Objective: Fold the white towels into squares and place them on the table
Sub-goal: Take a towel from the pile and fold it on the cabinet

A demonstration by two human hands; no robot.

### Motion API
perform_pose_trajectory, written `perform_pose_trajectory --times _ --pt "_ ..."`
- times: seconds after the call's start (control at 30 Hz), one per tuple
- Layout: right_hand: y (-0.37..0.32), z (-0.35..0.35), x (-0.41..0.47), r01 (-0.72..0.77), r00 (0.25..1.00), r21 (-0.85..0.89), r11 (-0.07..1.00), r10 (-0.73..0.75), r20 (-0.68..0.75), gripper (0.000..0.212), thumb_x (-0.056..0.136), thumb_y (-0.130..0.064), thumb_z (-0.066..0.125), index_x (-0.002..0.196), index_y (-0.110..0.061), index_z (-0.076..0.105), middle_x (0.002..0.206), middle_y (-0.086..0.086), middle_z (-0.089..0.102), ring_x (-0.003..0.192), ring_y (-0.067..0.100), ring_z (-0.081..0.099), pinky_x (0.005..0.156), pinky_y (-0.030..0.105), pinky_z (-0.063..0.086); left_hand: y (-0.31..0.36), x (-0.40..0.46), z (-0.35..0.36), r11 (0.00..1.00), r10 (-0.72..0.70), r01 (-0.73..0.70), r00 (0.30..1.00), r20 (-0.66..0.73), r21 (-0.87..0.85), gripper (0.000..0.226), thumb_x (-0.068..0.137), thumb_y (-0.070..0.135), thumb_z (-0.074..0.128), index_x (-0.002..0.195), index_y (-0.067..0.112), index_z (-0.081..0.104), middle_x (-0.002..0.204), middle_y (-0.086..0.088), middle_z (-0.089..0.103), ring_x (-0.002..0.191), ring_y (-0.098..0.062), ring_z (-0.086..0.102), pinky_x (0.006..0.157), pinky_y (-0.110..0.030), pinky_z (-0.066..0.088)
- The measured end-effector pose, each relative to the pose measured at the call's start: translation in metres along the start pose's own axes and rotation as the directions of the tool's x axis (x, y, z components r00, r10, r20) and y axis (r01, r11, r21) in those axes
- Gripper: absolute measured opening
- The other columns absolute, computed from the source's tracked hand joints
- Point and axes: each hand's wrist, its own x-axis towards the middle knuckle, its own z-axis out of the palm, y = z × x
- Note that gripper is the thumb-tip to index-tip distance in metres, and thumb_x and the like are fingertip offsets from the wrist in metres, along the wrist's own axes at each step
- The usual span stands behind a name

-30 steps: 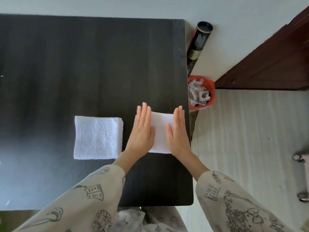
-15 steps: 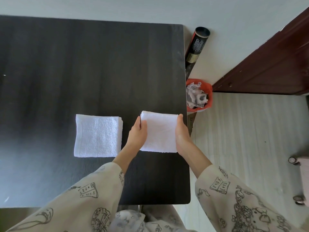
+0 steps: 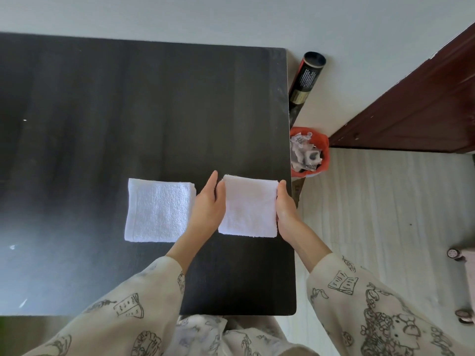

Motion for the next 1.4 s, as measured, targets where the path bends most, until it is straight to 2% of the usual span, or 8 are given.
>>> perform_pose_trajectory --times 0.07,0.23,0.4,0.8,1.07,1.17,1.3,1.4 --pt "-0.004 0.004 -0.004 0.016 1.0 -0.026 1.0 -0.015 0.017 0.059 0.096 -0.056 0.014 0.125 -0.017 0.049 0.121 0.007 0.057 0.093 0.019 0.057 0.07 0.029 0.043 -0.001 -0.006 -0.018 0.993 0.113 -0.116 0.985 -0.133 -0.018 0.045 0.101 0.026 0.03 0.145 0.018 0.029 0.09 0.03 0.044 0.068 0.029 0.046 0.062 0.006 0.036" --pt "-0.005 0.019 -0.012 0.02 0.999 -0.045 0.999 -0.017 0.052 0.057 0.098 -0.054 0.014 0.128 -0.02 0.048 0.124 0.006 0.056 0.091 0.018 0.057 0.073 0.029 0.044 -0.029 -0.009 -0.068 0.982 0.188 -0.171 0.899 -0.396 0.079 0.044 0.099 0.02 0.035 0.143 0.022 0.032 0.153 0.003 0.026 0.112 -0.003 0.057 0.092 -0.013 0.044" --pt "-0.004 0.035 -0.02 0.006 0.998 0.0 1.0 -0.006 0.056 0.053 0.099 -0.05 0.018 0.129 -0.018 0.048 0.129 0.006 0.055 0.092 0.016 0.054 0.086 0.033 0.039 -0.076 -0.004 -0.096 0.984 0.069 -0.002 0.924 -0.375 0.176 0.048 0.1 0.026 0.029 0.147 0.02 0.018 0.156 0.0 0.013 0.142 -0.025 0.02 0.115 -0.043 0.023" --pt "0.001 0.062 -0.022 0.049 0.998 -0.076 0.996 -0.047 0.03 0.053 0.099 -0.052 0.017 0.12 -0.019 0.052 0.104 0.004 0.058 0.08 0.015 0.056 0.058 0.027 0.038 -0.112 0.002 -0.117 0.959 -0.282 0.281 0.953 -0.112 -0.024 0.047 0.097 0.043 0.026 0.133 0.014 0.037 0.121 -0.009 0.053 0.106 -0.03 0.053 0.093 -0.045 0.045" --pt "0.009 0.07 -0.007 0.113 0.988 -0.235 0.965 -0.135 -0.079 0.044 0.099 -0.04 0.035 0.138 -0.019 0.037 0.139 0.008 0.045 0.12 0.026 0.049 0.093 0.038 0.046 -0.108 0.009 -0.111 0.949 -0.313 0.315 0.915 -0.257 -0.034 0.039 0.097 0.03 0.033 0.125 0.006 0.046 0.111 -0.014 0.056 0.1 -0.033 0.052 0.088 -0.044 0.044" --pt "0.013 0.075 -0.02 0.297 0.859 -0.551 0.78 -0.47 -0.202 0.055 0.099 -0.034 0.038 0.148 -0.016 0.02 0.154 0.005 0.023 0.141 0.025 0.025 0.113 0.039 0.027 -0.109 0.008 -0.113 0.956 -0.295 0.287 0.925 -0.24 -0.069 0.04 0.097 0.032 0.034 0.128 0.009 0.045 0.113 -0.011 0.056 0.096 -0.027 0.051 0.085 -0.041 0.043" --pt "0.029 0.098 -0.059 0.533 0.653 -0.663 0.526 -0.754 -0.073 0.03 0.098 -0.021 0.042 0.125 -0.011 0.05 0.125 0.002 0.05 0.12 0.017 0.046 0.094 0.023 0.04 -0.12 0.004 -0.116 0.96 -0.267 0.247 0.951 -0.157 -0.135 0.041 0.097 0.038 0.034 0.127 0.013 0.047 0.114 -0.007 0.056 0.099 -0.023 0.054 0.084 -0.037 0.046" --pt "0.052 0.127 -0.084 0.508 0.827 -0.506 0.697 -0.559 0.06 0.027 0.099 -0.018 0.037 0.103 -0.002 0.058 0.096 0.006 0.059 0.091 0.019 0.057 0.078 0.027 0.047 -0.129 -0.002 -0.114 0.95 -0.27 0.246 0.957 -0.109 -0.193 0.04 0.097 0.041 0.032 0.117 0.013 0.052 0.106 -0.006 0.059 0.097 -0.022 0.057 0.085 -0.038 0.049"
